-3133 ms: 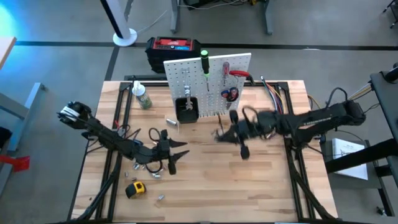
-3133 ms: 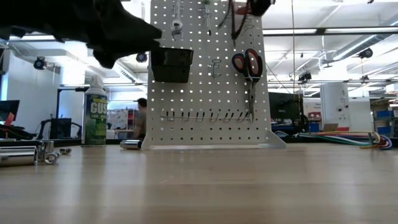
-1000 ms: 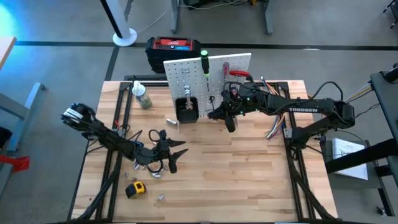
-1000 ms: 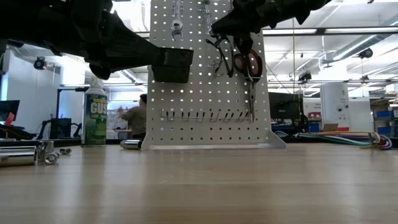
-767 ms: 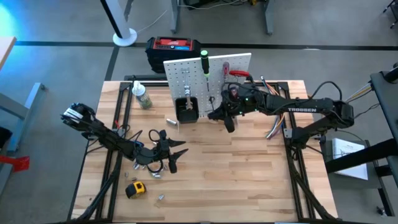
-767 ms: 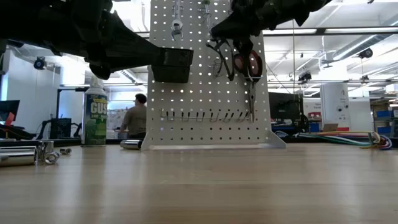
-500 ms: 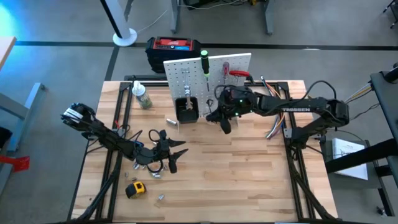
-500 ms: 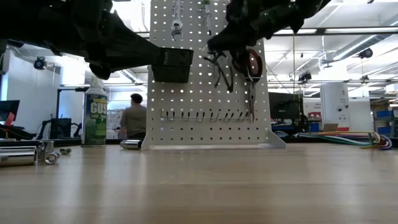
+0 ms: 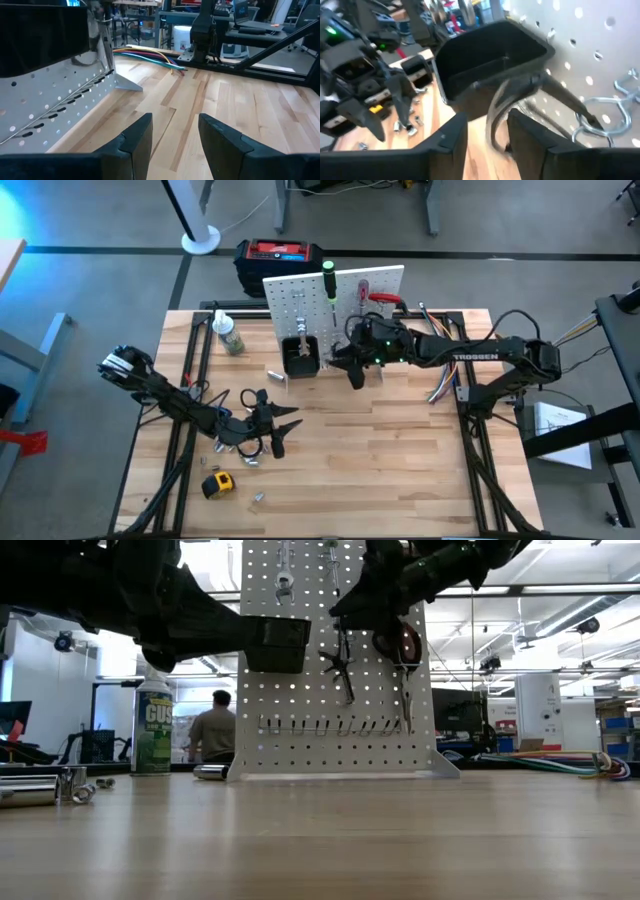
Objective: Hang tools onto peg board
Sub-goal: Hang the safety glasses on the pegboard
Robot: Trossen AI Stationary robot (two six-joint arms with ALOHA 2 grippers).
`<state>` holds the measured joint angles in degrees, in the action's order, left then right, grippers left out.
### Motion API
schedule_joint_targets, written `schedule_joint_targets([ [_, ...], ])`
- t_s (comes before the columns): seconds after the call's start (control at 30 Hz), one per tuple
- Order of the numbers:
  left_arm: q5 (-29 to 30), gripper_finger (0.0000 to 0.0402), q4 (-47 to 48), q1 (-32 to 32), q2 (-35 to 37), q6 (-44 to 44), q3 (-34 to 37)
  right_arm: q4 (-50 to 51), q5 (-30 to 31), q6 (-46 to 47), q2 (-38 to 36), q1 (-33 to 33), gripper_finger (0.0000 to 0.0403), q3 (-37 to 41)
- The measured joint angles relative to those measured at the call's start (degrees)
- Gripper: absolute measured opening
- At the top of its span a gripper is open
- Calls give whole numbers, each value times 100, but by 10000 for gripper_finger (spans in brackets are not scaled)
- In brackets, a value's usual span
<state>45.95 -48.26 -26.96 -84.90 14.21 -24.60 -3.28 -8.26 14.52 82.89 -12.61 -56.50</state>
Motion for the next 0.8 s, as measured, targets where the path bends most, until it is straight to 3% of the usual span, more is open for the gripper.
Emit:
schedule_joint_targets([
  [0.2, 0, 151, 34, -11, -5, 36, 0, 5, 496, 17, -21, 298, 140, 126],
  [0.53, 0, 151, 89, -37, -9, 142, 0, 53, 764, -34, -571, 799, 100, 154],
  [0.8, 0, 151, 84, -37, -9, 145, 0, 627, 2417, -262, -1179, 1042, 54, 177],
])
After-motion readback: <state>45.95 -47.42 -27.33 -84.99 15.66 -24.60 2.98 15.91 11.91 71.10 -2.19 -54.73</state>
